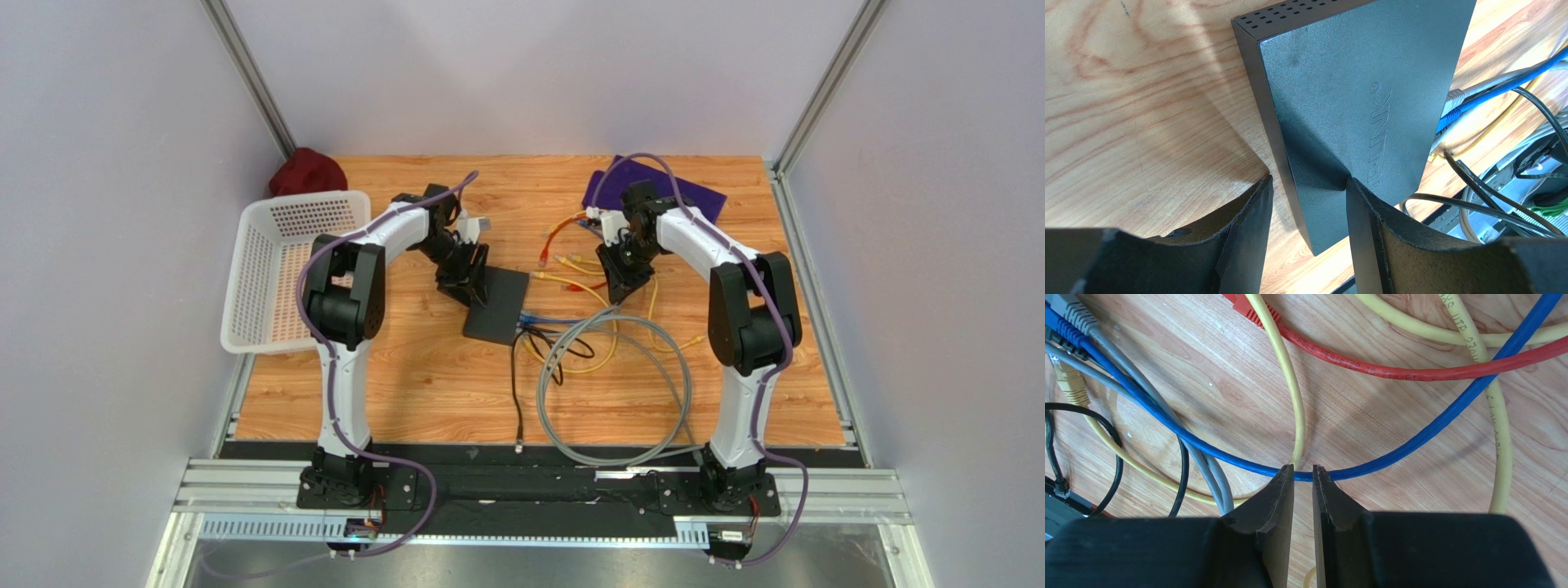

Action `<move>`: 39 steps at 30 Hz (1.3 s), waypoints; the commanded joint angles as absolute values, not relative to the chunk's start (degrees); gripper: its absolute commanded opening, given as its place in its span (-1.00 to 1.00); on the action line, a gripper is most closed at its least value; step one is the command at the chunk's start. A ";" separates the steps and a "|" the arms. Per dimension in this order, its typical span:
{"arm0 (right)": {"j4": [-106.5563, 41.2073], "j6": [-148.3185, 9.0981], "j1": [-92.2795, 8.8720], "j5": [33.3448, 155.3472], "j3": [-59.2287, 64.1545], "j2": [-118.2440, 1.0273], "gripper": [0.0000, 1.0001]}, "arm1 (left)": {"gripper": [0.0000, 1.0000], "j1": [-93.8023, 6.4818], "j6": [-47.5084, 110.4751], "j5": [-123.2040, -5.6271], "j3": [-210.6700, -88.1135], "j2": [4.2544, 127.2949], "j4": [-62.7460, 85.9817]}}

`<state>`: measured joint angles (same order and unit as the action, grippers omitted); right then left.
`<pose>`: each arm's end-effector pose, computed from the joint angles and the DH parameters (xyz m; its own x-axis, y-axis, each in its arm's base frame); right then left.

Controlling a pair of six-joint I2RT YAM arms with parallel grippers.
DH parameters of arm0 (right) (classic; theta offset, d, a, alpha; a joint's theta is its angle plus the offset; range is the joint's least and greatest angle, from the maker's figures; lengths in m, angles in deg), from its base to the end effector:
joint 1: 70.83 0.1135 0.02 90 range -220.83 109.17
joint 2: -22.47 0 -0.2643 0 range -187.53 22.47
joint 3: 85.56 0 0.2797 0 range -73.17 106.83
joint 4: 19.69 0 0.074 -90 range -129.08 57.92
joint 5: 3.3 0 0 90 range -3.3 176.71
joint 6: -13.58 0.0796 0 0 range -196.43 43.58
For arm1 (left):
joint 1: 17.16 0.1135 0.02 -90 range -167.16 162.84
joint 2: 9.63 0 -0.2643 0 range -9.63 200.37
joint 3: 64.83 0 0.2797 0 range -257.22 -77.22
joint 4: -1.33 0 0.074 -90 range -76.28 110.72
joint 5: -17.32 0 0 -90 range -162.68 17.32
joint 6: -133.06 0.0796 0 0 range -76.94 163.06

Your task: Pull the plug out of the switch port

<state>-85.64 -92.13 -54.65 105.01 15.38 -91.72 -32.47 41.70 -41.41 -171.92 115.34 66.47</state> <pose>0.4046 0.1434 0.1436 -0.8212 -0.5059 -0.2639 -0.5645 0.7878 0.2463 0.4279 -0.1600 0.1032 -0.9639 0.2428 -0.1093 0.2637 0.8137 -0.5180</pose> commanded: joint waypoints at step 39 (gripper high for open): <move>-92.45 -94.71 -49.65 100.60 25.00 -100.66 -0.14 | 0.15 -33.24 45.26 -43.58 -172.24 115.17 65.49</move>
